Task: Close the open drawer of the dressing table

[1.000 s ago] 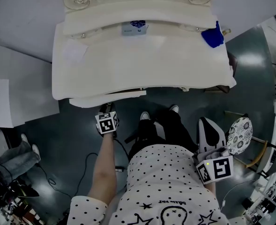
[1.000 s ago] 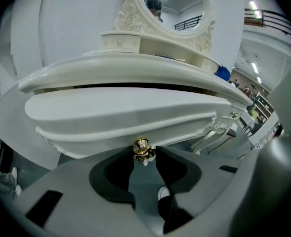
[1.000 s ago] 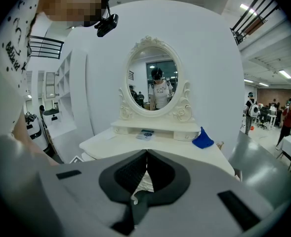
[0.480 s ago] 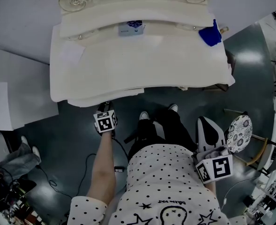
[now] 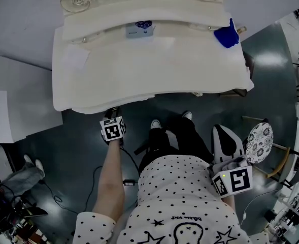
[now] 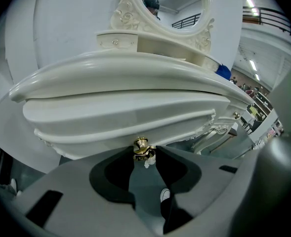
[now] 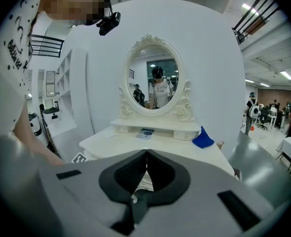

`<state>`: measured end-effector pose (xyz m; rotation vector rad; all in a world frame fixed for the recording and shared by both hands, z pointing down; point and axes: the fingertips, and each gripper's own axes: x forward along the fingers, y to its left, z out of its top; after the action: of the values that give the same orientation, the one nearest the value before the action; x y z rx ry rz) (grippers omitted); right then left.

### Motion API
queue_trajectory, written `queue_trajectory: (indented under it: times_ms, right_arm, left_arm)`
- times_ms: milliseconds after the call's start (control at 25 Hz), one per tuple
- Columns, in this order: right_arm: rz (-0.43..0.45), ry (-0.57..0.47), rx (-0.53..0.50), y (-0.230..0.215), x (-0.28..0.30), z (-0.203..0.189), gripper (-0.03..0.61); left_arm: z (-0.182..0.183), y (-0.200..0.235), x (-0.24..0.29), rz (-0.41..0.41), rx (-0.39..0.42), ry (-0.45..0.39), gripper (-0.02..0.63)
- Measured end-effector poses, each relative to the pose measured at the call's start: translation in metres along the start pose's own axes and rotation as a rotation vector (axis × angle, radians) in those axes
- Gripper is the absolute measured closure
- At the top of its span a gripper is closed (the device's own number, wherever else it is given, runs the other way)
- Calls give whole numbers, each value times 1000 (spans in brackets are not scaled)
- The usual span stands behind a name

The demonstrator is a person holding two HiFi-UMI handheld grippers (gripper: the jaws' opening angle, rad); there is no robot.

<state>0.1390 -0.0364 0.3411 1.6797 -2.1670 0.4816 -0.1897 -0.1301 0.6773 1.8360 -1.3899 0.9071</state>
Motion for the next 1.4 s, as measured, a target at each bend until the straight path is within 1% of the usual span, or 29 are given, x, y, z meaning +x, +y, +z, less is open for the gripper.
queue_trajectory:
  times_ms: [1400]
  right_arm:
    - [-6,13,5,-10,9,3,569]
  left_arm:
    - [24,6,16,14,17,3,468]
